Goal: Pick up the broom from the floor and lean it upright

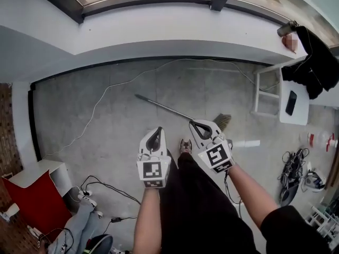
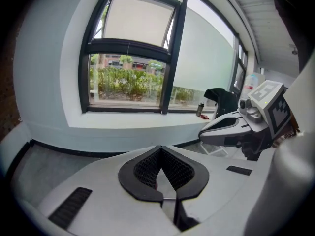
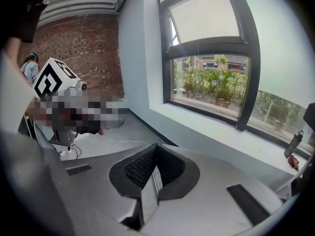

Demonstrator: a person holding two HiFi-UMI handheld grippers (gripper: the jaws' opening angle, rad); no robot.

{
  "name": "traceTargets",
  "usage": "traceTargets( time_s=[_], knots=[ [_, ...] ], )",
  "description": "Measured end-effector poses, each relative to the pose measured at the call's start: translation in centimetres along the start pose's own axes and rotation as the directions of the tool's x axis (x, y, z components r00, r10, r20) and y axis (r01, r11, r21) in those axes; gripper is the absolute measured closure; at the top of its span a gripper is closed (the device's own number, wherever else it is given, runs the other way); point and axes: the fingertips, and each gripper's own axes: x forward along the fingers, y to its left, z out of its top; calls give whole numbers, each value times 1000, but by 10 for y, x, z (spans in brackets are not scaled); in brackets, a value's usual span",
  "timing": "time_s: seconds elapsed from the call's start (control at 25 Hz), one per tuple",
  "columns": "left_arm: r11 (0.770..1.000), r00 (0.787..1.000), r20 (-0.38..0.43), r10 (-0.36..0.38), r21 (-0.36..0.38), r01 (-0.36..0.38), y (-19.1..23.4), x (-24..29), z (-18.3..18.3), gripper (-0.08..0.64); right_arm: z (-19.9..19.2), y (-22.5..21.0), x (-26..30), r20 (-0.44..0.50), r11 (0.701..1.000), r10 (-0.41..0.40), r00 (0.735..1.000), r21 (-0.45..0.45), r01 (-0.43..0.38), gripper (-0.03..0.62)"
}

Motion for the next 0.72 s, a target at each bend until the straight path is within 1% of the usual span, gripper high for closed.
traceTargets(
  time_s=[0.16, 0.24, 0.4, 0.52, 0.64, 0.72],
  knots=[
    [996, 997, 25, 75, -46, -73, 24, 23, -29, 558, -31, -1, 34, -56, 999, 33, 998, -13, -34, 584],
    [993, 995, 23, 98, -73, -96, 32, 31, -49, 558, -49, 3, 50, -81, 998, 49, 995, -22, -51, 584],
    [988, 995, 20, 102, -119, -99, 30, 51, -94, 558, -96, 8, 79, -158, 993, 91, 983, -58, -101, 584],
    [986, 995, 14, 95, -136, -92, 40, 72, -130, 558, -126, 16, 98, -204, 991, 110, 973, -49, -123, 584],
    [974, 991, -17, 136, -180, -137, 55, 89, -166, 558, -151, 26, 118, -255, 979, 150, 955, -96, -179, 584],
    [965, 989, -41, 142, -217, -147, 52, 99, -185, 558, -169, 26, 125, -289, 971, 161, 944, -125, -204, 584]
  ],
)
